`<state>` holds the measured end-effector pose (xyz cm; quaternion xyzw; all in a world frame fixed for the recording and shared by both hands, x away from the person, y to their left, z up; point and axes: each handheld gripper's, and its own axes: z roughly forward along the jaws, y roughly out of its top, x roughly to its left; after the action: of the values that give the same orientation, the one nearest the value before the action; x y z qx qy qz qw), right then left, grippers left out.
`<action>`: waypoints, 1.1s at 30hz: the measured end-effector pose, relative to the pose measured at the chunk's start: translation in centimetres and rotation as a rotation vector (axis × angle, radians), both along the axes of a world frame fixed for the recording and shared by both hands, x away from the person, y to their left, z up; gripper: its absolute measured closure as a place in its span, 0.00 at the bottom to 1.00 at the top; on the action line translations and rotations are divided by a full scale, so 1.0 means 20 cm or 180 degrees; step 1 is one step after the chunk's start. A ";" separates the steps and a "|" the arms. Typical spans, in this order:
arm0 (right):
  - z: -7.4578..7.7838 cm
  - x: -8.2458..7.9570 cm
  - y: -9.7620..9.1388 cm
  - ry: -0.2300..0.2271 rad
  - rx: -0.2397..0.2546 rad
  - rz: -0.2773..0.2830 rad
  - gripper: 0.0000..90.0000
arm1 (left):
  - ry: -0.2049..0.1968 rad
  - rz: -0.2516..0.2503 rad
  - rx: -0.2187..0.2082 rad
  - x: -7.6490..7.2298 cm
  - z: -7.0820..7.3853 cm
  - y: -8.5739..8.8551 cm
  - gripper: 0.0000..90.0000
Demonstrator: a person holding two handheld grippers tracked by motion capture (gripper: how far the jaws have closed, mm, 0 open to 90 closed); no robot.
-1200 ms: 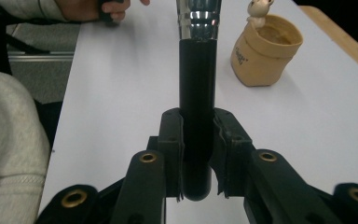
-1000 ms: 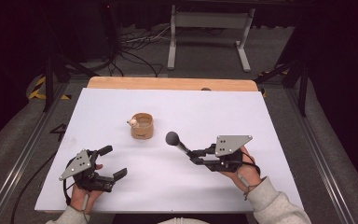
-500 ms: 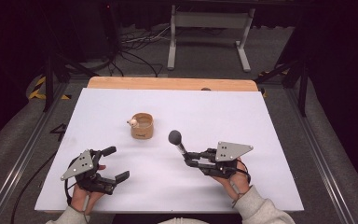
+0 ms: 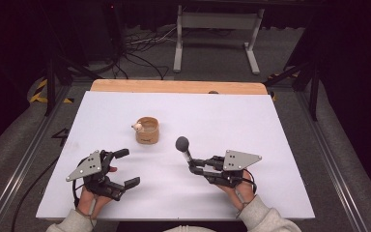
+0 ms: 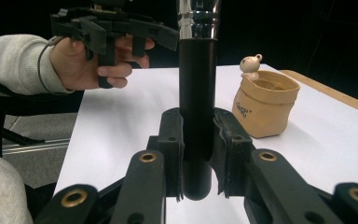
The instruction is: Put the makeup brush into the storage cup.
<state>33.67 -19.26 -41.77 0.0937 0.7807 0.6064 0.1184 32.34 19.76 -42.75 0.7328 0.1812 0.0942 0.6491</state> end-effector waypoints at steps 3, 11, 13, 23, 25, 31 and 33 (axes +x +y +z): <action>-0.01 0.00 0.00 -0.0001 -0.0012 0.0002 0.83 | -0.0044 -0.0089 0.0044 0.01 0.04 -0.04 0.00; -0.01 0.00 0.00 -0.0017 -0.0030 0.0002 0.83 | -0.0107 -0.0263 0.0006 0.04 0.11 -0.17 0.00; -0.01 0.00 0.00 -0.0031 -0.0031 -0.0002 0.83 | -0.0130 -0.0312 0.0005 0.05 0.13 -0.21 0.00; -0.01 0.00 0.00 -0.0054 -0.0039 -0.0008 0.83 | -0.0178 -0.0408 -0.0018 0.08 0.18 -0.33 0.01; -0.01 0.00 0.00 -0.0064 -0.0048 -0.0017 0.83 | -0.0180 -0.0432 -0.0010 0.09 0.18 -0.36 0.01; -0.03 0.00 0.02 -0.0064 -0.0022 -0.0025 0.83 | -0.0152 -0.0467 0.0001 0.10 0.19 -0.42 0.01; -0.03 0.00 0.03 -0.0059 -0.0008 -0.0007 0.83 | -0.0147 -0.0470 0.0000 0.10 0.19 -0.44 0.01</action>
<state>33.58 -18.68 -42.39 0.0887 0.7803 0.6061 0.1263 34.37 11.02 -38.91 0.7417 0.1117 0.0630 0.6583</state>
